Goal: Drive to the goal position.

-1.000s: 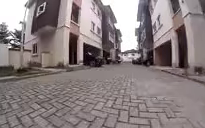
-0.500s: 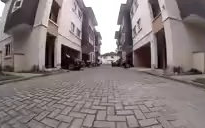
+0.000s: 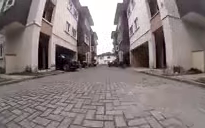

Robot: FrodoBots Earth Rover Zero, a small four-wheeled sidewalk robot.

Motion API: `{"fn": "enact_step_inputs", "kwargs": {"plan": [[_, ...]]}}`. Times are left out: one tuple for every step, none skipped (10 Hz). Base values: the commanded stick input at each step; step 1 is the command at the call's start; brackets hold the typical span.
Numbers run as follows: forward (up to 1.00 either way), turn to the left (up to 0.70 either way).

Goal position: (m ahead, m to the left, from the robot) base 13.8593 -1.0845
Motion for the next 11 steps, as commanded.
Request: {"fn": "enact_step_inputs", "kwargs": {"plan": [[0.7,0.0],[0.7,0.0],[0.7,0.0],[0.7,0.0],[0.7,0.0],[0.7,0.0],[0.7,0.0],[0.7,0.0],[0.7,0.0],[0.7,0.0],[0.7,0.0]]}}
